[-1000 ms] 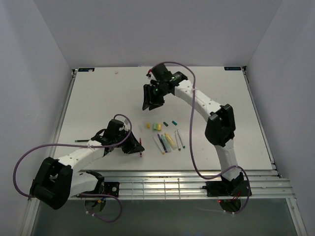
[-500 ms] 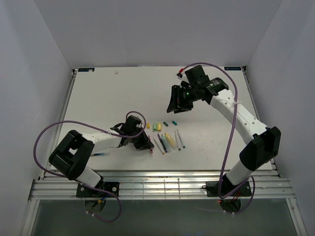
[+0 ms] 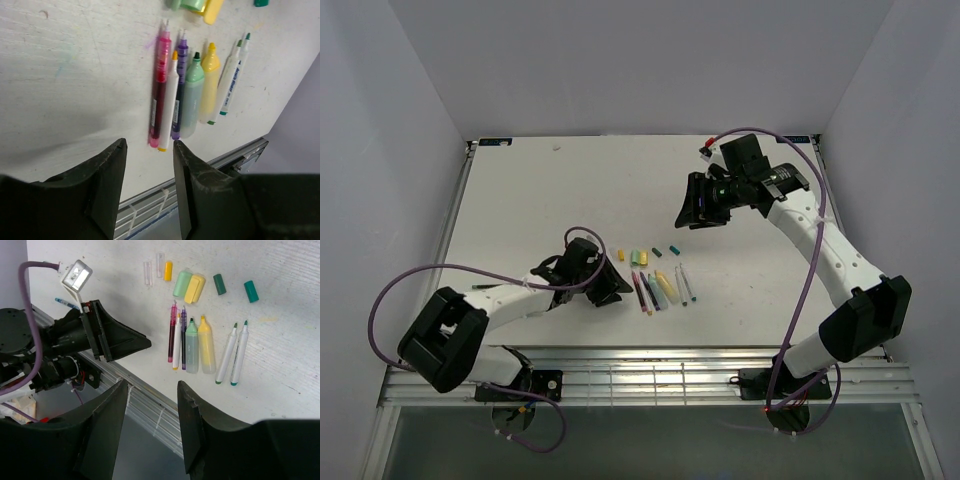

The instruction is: Open the pen caps

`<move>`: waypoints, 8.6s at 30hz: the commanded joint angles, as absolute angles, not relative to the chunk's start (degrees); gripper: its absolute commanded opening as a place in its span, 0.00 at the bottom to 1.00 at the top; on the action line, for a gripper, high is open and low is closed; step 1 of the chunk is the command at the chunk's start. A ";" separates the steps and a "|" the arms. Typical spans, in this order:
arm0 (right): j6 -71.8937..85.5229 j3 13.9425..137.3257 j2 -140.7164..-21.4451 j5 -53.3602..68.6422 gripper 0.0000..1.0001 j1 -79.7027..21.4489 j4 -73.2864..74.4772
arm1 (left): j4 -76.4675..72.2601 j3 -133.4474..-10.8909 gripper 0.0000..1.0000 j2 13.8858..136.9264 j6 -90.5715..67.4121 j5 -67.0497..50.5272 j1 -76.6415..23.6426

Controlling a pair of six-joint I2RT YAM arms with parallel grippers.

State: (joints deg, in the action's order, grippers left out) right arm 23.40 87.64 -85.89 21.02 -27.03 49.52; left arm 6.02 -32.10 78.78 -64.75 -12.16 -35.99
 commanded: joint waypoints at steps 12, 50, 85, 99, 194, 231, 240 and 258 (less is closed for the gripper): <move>24.26 82.09 -82.53 24.61 0.51 -26.98 43.95 | 46.80 -56.76 0.98 64.43 -55.27 19.37 -35.51; 23.82 77.70 -86.22 28.92 0.51 -26.89 41.75 | 58.89 -61.17 0.95 87.44 -70.57 10.02 24.34; 21.36 77.08 -87.89 27.60 0.51 -26.63 42.71 | 52.03 -57.22 0.36 98.88 -71.37 11.52 25.49; 19.17 83.31 -89.81 29.70 0.51 -26.81 46.22 | 48.00 -60.03 0.00 85.46 -64.60 -9.03 21.71; 48.34 99.49 -102.21 40.26 0.08 -35.60 24.52 | 22.50 -53.61 0.00 63.98 -39.02 -52.91 -22.24; 29.09 109.27 -120.06 29.81 0.08 -31.82 42.19 | 30.06 -32.96 0.00 53.26 -40.87 -30.14 -22.41; 21.64 102.56 -114.96 24.46 0.08 -21.10 51.81 | 30.76 -33.40 0.00 55.28 -40.61 -26.46 -22.41; 9.41 87.11 -110.22 8.17 0.08 -18.63 57.13 | 26.71 -42.70 0.00 73.80 -35.52 -13.80 -21.62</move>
State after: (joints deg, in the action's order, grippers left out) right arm 11.29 88.66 -113.97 9.02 -18.61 59.86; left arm 27.99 -38.83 70.65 -38.35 -18.37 -22.28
